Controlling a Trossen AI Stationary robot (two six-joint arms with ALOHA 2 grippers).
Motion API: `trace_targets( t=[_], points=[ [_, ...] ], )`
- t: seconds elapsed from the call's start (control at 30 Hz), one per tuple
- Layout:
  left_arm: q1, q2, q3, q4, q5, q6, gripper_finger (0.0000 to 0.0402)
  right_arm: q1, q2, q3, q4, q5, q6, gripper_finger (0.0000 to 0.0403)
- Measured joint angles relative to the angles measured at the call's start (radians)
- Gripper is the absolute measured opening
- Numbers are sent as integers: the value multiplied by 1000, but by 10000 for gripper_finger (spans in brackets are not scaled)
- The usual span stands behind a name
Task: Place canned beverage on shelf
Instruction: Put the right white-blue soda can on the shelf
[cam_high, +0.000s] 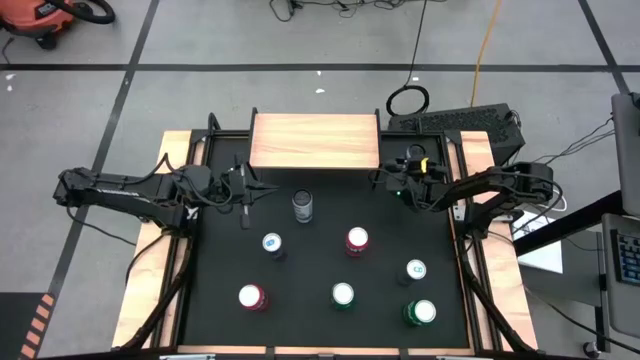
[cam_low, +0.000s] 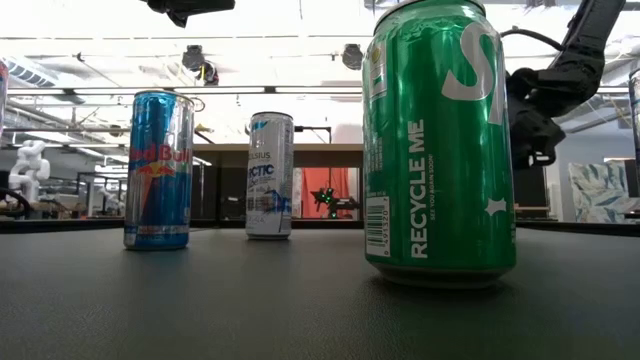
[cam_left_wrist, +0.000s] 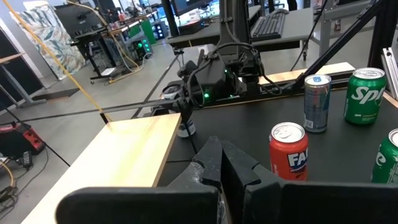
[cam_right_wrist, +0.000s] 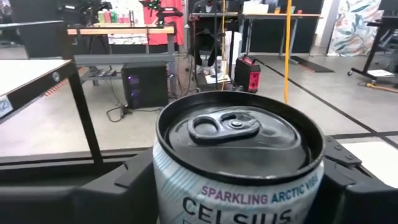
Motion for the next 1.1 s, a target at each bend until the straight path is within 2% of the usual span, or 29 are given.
trace_targets(
  t=[0.5,0.8,1.1],
  points=[
    [0,0,0,0,0,3,0,0,-2,0,70,-74,-131,251],
    [0,0,0,0,0,3,0,0,-23,0,170,-225,-365,251],
    [0,0,0,-4,0,2,0,0,-108,0,125,-227,-415,251]
  ],
)
